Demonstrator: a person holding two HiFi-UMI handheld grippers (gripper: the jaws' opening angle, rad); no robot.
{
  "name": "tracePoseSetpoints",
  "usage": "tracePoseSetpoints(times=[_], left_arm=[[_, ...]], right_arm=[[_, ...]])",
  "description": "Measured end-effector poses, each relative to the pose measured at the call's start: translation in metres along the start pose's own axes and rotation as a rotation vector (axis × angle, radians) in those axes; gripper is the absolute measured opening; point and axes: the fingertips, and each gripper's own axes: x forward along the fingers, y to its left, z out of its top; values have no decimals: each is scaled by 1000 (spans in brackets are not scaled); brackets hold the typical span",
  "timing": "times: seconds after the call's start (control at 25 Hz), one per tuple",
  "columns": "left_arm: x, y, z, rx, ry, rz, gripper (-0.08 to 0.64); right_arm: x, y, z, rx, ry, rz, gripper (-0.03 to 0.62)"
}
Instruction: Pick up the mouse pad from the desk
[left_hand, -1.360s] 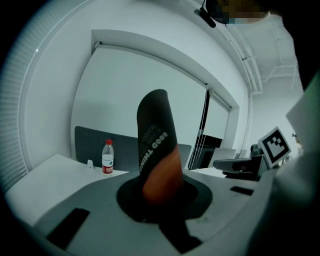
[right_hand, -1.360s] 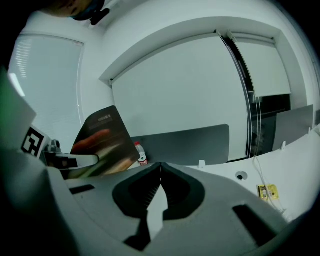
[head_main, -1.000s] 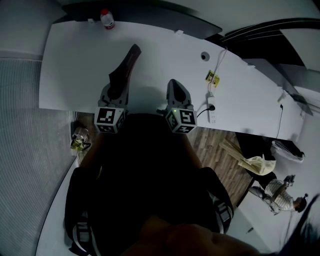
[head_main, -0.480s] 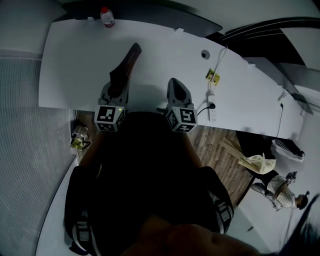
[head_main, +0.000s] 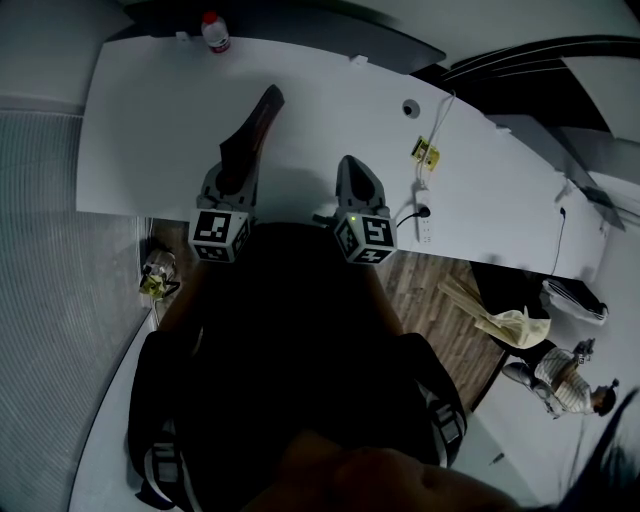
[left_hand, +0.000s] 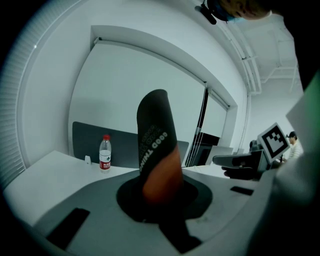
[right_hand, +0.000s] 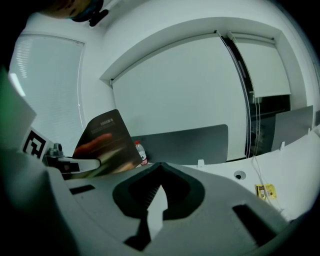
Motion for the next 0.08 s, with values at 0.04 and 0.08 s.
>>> tracePoseSetpoints(times=[0.04,0.08], left_arm=[[0,0,0,0,0,0,25],[0,0,0,-1,-1,0,25]], right_arm=[[0,-1,1,2,-3,-3,0],[-1,-2,2,4,-6,-5,0]])
